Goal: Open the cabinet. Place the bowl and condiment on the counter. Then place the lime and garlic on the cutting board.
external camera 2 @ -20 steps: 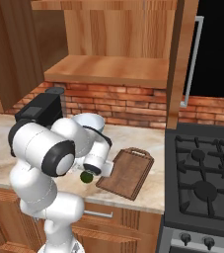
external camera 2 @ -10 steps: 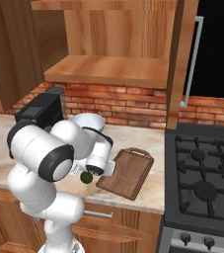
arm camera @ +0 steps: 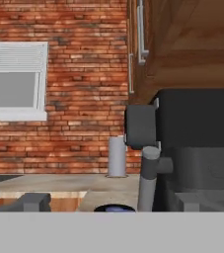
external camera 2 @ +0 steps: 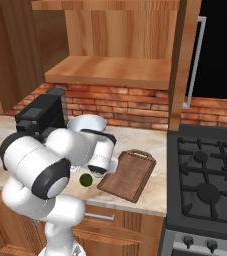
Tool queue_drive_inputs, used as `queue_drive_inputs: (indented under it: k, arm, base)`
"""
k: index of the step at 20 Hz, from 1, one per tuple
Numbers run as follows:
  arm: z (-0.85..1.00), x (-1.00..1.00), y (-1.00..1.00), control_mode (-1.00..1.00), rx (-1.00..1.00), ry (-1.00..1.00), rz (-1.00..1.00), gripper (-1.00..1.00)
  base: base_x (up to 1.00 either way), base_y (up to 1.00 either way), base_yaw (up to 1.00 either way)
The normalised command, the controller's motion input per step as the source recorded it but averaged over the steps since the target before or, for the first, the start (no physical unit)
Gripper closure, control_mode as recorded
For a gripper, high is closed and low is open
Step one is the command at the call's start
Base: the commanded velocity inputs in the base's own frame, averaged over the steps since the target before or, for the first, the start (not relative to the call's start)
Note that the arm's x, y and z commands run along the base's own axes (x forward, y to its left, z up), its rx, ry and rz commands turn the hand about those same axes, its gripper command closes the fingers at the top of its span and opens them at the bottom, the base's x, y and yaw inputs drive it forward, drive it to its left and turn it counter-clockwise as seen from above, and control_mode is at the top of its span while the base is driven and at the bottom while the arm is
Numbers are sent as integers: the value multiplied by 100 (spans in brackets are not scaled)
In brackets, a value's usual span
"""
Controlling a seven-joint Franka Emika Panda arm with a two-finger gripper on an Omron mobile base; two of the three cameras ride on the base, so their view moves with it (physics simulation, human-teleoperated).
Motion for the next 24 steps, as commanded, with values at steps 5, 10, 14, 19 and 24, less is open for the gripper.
queue_drive_inputs:
  k: [5, 10, 14, 19, 24]
  arm:
    - [39, -7, -2, -100, 0, -2, 0, -100]
    - [32, -6, -9, -100, 0, -2, 1, -100]
    - [21, -35, -27, -100, 0, -3, 0, -100]
    - [20, -46, -26, -100, -10, -9, 1, -100]
    - [31, -25, -11, -100, -17, -6, 2, -100]
  base:
    - [0, 0, 0]
    - [0, 0, 0]
    - [0, 0, 0]
    - [0, 0, 0]
    - [0, 0, 0]
